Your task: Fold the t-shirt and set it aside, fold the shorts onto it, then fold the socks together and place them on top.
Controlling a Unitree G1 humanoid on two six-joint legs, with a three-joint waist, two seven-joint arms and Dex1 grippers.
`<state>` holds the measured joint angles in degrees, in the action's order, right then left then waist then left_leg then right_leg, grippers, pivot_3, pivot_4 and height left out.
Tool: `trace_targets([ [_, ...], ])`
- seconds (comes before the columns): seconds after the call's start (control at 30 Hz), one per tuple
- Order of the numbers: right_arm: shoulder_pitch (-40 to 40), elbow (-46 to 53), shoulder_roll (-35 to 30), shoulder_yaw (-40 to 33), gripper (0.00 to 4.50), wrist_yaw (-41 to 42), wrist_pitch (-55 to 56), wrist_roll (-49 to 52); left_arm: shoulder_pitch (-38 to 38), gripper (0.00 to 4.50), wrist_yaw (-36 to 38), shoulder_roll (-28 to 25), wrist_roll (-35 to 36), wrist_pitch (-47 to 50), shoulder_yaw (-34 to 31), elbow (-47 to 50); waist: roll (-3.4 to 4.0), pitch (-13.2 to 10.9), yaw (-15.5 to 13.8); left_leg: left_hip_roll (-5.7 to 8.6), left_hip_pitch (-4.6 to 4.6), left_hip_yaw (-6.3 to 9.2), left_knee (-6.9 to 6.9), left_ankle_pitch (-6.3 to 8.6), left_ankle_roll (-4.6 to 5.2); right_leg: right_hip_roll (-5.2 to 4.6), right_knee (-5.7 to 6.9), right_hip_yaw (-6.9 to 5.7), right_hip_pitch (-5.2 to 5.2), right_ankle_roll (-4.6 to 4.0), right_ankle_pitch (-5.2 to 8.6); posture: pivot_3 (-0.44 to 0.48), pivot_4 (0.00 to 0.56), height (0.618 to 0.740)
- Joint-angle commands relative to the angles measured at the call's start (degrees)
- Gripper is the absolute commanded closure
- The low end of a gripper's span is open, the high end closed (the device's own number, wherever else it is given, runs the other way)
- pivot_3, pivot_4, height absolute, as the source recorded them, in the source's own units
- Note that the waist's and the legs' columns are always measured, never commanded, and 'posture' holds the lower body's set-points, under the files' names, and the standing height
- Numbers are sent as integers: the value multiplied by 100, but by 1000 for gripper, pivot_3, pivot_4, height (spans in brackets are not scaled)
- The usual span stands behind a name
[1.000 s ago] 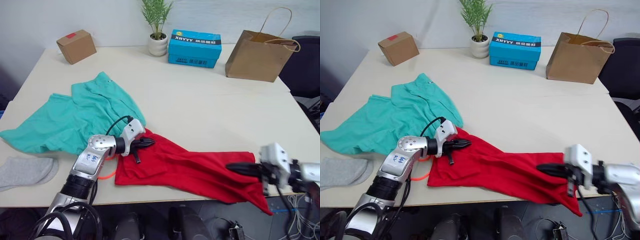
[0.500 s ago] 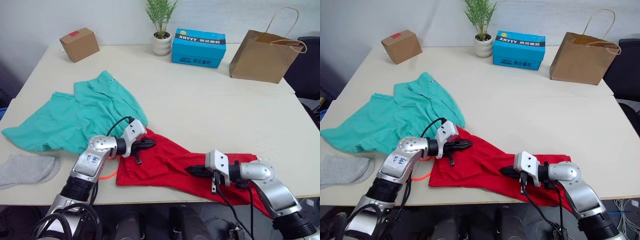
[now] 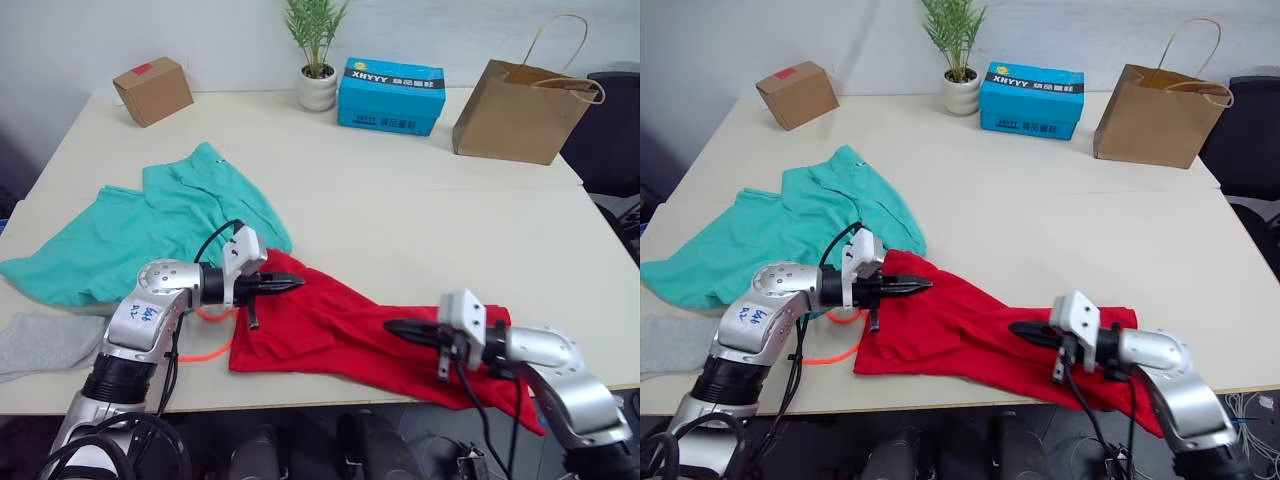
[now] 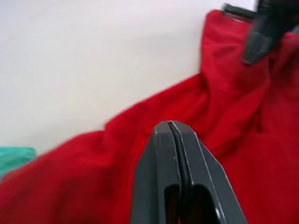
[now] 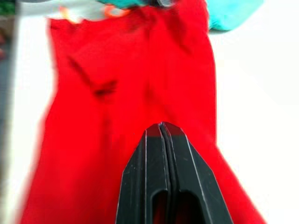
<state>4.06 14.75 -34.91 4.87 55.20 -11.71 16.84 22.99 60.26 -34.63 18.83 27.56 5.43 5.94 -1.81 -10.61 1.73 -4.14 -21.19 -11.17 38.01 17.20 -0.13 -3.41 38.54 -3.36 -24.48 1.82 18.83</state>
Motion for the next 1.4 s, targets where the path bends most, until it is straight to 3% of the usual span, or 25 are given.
trace_targets([
  [0.03,-22,-177,147,306,4500,-390,21,-470,-290,4480,-86,-135,-198,-126,132,176,0,0,-20,0,-2,-1,-2,0,0,0,-2,0,-2,0,0,0,150,740],
  [0.13,-281,-56,75,371,4500,-314,83,-486,-485,4480,-298,-169,-244,41,105,236,-2,1,-26,2,-6,1,-1,2,4,-3,-7,0,-1,0,0,0,150,740],
  [0.33,-888,601,-471,-809,4500,354,-498,1067,-896,4480,588,-444,340,-651,-328,284,-3,2,-18,0,-6,2,-1,6,8,-4,-11,-1,4,2,0,0,150,740],
  [0.43,-914,579,-1109,-1449,3940,783,-982,1611,-909,4500,728,-407,801,-670,-629,507,0,0,-7,1,1,0,0,7,11,-6,-7,1,7,2,-1,0,150,740],
  [0.63,-561,-777,-2399,-2113,1832,1491,-1016,1319,-1013,2649,570,-404,1205,-510,-893,1086,0,0,-17,2,0,8,-6,9,13,-4,-21,-3,11,2,-1,0,150,740],
  [0.8,642,-2768,-3101,-1435,41,2080,-534,462,-1381,1011,916,-414,1183,-1292,-991,1138,4,-2,22,1,2,-3,-6,11,18,-1,-35,-2,12,7,-4,0,150,740],
  [0.9,1438,-3610,-3050,-912,0,2347,-285,-23,-1484,60,929,-397,1241,-1346,-964,1139,8,-4,52,-4,3,-9,-6,10,14,4,-33,0,10,7,-4,0,150,740],
  [1.13,2151,-4160,-2743,-7,0,3009,-416,-531,-1474,24,829,-358,1372,-1177,-882,1233,14,-5,5,-3,-2,-9,-4,9,12,0,-34,2,6,8,-4,0,150,740],
  [1.27,2288,-4082,-2698,266,906,3318,-702,-630,-1464,0,803,-366,1389,-1156,-906,1242,15,-4,8,-4,-1,-9,-2,9,12,0,-33,2,7,7,-4,0,150,740],
  [1.4,2326,-4006,-2692,322,2362,3430,-704,-681,-1458,0,716,-344,1343,-1220,-981,1192,15,-4,6,-5,-1,-8,-3,10,11,0,-33,1,7,7,-4,0,150,740],
])
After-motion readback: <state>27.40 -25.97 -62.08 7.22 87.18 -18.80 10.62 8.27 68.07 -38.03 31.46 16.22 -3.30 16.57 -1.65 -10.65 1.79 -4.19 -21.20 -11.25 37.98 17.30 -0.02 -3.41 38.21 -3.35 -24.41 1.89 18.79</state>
